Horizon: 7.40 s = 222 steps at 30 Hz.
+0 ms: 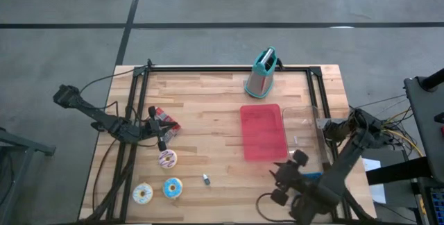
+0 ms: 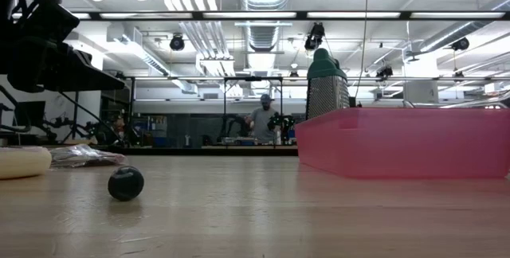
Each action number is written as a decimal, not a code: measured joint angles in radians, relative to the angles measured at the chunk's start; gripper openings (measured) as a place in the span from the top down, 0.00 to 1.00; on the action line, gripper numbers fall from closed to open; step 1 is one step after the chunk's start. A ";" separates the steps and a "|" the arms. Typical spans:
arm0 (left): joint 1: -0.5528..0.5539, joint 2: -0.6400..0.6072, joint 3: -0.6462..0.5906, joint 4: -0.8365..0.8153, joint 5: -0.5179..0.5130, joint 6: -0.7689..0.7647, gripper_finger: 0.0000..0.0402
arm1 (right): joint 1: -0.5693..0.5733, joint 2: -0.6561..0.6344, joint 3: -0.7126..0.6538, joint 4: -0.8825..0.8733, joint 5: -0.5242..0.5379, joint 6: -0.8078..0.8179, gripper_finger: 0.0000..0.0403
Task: Pick & Place Food Item
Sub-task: Put the blue food coloring bottle into the blue bin, then put the popcorn bag into the pink bin
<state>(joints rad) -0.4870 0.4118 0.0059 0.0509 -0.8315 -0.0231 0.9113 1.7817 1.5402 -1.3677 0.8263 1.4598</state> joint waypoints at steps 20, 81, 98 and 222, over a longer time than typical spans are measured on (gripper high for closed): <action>0.000 0.000 0.000 0.000 0.000 0.000 0.97 | -0.452 0.005 0.062 0.591 -0.459 -0.569 0.65; 0.000 0.030 0.000 0.000 0.000 0.000 0.97 | -0.471 0.804 0.791 0.423 -0.496 -0.262 0.65; 0.000 0.031 0.000 0.000 0.000 0.000 0.97 | -0.471 0.830 0.787 0.433 -0.517 -0.262 0.68; 0.000 0.034 0.000 0.000 0.000 0.000 0.97 | 0.282 0.231 0.000 0.095 -0.852 0.719 0.71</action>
<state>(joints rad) -0.4866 0.4458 0.0058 0.0509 -0.8317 -0.0231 1.1934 2.0125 1.5406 -1.2724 -0.0254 2.1787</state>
